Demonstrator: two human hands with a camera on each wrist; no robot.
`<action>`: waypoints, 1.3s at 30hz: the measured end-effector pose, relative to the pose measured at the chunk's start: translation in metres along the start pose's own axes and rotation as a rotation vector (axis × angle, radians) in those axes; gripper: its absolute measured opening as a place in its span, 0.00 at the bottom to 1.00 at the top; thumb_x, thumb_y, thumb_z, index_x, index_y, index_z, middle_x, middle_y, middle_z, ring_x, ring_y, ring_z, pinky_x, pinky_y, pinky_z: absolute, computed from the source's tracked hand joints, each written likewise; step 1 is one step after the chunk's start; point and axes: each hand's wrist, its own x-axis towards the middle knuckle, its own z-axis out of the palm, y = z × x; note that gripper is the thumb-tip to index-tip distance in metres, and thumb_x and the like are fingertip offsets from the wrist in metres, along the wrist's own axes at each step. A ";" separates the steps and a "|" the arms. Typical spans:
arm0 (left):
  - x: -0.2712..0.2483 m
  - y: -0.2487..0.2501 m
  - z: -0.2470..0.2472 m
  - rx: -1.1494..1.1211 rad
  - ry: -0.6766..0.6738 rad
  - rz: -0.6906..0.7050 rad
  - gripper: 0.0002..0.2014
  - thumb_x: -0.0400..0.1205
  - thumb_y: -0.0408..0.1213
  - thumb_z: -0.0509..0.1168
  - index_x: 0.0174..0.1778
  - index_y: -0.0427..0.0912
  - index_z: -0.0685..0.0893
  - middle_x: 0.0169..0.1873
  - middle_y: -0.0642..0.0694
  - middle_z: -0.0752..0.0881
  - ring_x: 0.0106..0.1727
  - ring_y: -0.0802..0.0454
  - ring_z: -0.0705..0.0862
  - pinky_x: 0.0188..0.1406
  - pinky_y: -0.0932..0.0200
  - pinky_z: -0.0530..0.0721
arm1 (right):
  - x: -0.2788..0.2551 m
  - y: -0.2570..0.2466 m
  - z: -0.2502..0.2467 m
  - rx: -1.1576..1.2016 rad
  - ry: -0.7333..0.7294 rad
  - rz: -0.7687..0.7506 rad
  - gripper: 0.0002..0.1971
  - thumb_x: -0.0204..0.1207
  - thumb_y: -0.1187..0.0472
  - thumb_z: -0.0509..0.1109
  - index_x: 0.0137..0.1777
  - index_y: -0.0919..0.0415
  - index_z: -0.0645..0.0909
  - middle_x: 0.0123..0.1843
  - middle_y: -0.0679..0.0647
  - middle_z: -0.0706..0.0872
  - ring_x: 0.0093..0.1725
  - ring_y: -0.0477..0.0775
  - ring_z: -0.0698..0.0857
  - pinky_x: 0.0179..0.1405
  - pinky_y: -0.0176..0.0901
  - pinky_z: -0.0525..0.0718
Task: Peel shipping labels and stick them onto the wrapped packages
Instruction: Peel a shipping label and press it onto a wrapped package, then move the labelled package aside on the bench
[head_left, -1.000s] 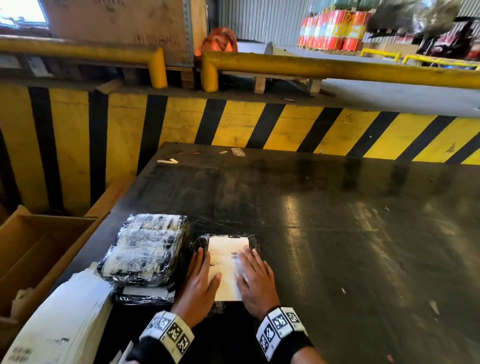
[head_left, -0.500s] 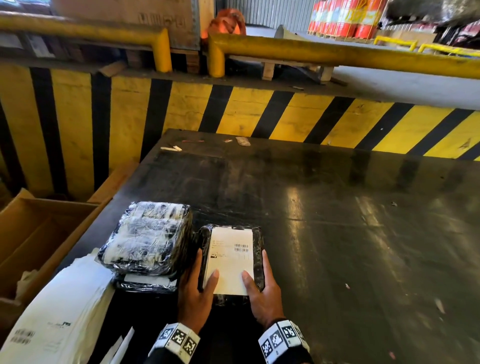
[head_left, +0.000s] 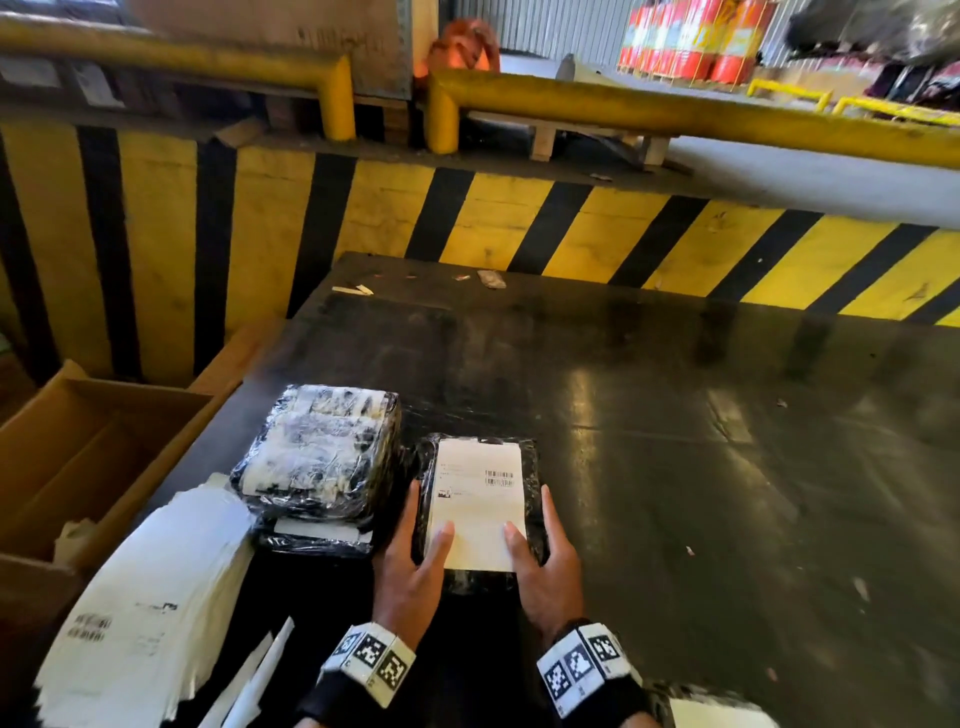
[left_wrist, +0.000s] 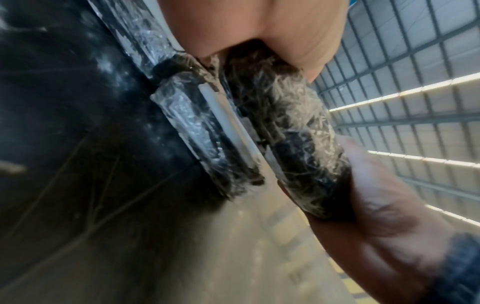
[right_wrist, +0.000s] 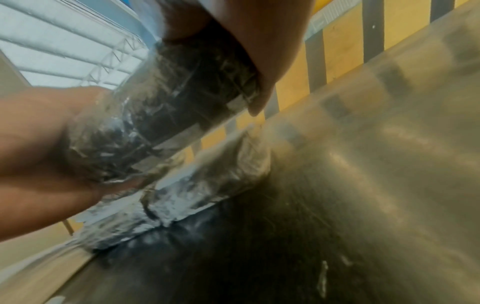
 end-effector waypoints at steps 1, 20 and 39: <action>-0.009 0.003 -0.001 0.031 0.009 0.020 0.32 0.82 0.46 0.65 0.76 0.66 0.54 0.67 0.48 0.80 0.57 0.67 0.81 0.53 0.73 0.82 | -0.009 -0.006 -0.005 -0.009 0.006 -0.020 0.36 0.78 0.53 0.70 0.82 0.46 0.56 0.68 0.47 0.79 0.64 0.43 0.80 0.58 0.26 0.77; -0.199 0.015 0.109 0.099 -0.308 0.205 0.33 0.72 0.74 0.51 0.70 0.85 0.41 0.78 0.52 0.70 0.75 0.52 0.72 0.72 0.41 0.74 | -0.216 0.011 -0.181 -0.112 0.323 -0.004 0.33 0.77 0.57 0.72 0.80 0.49 0.63 0.71 0.47 0.79 0.69 0.40 0.77 0.69 0.33 0.73; -0.250 0.004 0.179 0.189 -0.168 0.079 0.36 0.80 0.58 0.60 0.81 0.59 0.51 0.81 0.53 0.60 0.78 0.60 0.63 0.73 0.61 0.67 | -0.205 0.081 -0.245 -0.166 0.098 0.069 0.33 0.79 0.54 0.68 0.81 0.46 0.58 0.69 0.39 0.71 0.70 0.37 0.71 0.65 0.24 0.66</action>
